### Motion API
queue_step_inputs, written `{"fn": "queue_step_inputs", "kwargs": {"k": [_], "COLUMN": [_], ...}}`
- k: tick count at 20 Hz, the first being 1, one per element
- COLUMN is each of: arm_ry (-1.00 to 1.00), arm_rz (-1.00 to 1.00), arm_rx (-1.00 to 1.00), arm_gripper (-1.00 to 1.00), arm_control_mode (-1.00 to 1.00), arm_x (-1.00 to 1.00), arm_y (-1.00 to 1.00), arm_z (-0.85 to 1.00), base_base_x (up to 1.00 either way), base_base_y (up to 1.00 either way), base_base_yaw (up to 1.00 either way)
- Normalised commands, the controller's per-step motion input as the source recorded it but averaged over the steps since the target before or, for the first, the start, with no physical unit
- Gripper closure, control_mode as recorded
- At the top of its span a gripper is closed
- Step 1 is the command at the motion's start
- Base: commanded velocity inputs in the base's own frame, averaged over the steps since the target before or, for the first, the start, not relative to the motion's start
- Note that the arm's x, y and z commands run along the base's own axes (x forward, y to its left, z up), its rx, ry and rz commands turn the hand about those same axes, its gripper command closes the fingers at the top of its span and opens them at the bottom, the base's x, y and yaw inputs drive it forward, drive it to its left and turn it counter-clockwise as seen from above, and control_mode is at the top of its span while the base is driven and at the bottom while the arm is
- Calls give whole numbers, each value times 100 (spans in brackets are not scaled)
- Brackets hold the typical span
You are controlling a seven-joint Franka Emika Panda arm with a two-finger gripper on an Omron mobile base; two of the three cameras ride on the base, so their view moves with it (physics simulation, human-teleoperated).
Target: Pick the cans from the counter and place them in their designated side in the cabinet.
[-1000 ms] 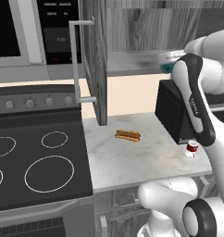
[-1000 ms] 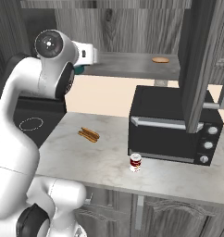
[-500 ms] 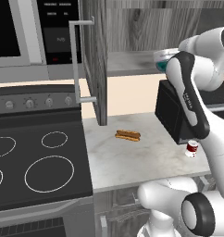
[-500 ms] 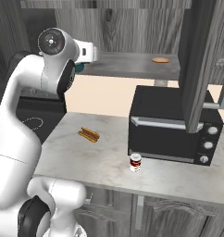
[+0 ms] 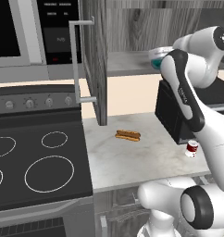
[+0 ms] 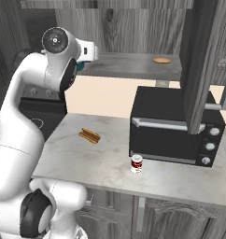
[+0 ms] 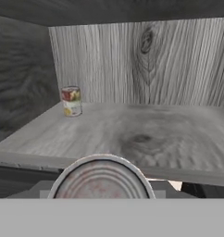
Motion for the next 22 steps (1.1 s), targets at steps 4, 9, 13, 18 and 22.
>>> {"fn": "queue_step_inputs", "kwargs": {"k": [4,9,13,18,22], "arm_ry": [0,0,0,2,3], "arm_rz": [1,1,1,1,1], "arm_rx": [1,2,1,1,2], "arm_gripper": [100,100,100,100,100], "arm_control_mode": [-100,-100,-100,-100,-100], "arm_x": [19,21,22,21,23], "arm_y": [10,12,13,11,13], "arm_z": [0,0,0,0,0], "base_base_x": [0,0,0,0,0], "base_base_y": [0,0,0,0,0], "base_base_yaw": [0,0,0,0,0]}}
